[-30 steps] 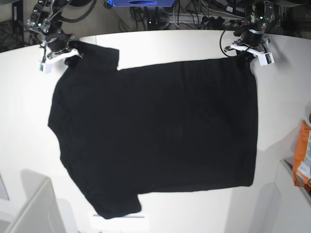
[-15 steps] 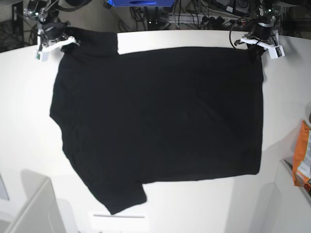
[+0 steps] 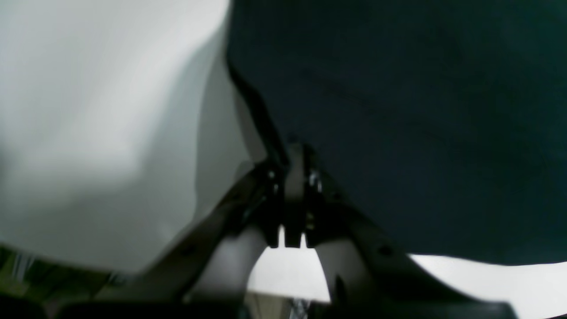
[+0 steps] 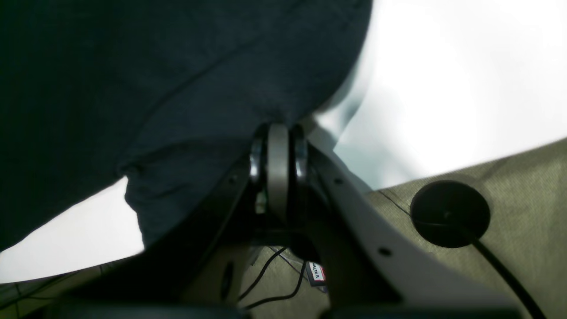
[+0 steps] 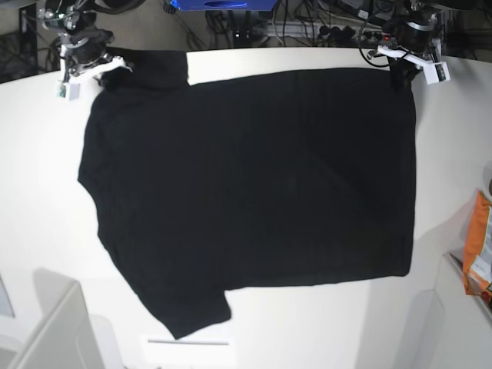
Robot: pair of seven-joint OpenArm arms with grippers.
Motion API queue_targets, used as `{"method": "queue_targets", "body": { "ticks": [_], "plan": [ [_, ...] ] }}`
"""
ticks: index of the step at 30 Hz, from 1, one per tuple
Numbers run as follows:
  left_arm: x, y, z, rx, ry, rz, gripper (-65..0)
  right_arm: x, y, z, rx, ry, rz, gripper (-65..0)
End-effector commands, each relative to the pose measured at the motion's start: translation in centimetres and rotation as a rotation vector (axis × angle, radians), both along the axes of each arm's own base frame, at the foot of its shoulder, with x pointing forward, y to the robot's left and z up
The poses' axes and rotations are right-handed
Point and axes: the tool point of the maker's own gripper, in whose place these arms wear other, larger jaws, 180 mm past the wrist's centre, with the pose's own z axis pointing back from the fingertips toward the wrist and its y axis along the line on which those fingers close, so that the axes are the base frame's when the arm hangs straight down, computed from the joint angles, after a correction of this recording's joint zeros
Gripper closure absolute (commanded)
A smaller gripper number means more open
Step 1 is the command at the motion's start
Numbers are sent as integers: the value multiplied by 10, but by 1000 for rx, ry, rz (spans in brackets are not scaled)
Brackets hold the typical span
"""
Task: Fold the T-shirt properly
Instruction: 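Close both grippers on the shirt's shoulder corners, then lift the shoulder corners and pull them toward the robot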
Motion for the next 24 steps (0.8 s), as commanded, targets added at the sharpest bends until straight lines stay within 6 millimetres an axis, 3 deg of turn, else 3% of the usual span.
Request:
{"method": "queue_targets", "body": {
  "ticks": [1, 6, 12, 24],
  "plan": [
    [7, -1, 13, 11, -43, -15, 0, 13, -3, 14, -15, -61, 2, 0],
    [20, -19, 31, -16, -73, -62, 0, 28, -8, 21, -36, -95, 23, 0],
    [37, -28, 28, -51, -40, -80, 0, 48, -9, 27, -33, -97, 44, 0],
    [62, -23, 42, -39, -108, -71, 0, 100, -5, 51, -19, -150, 89, 0]
  ]
}}
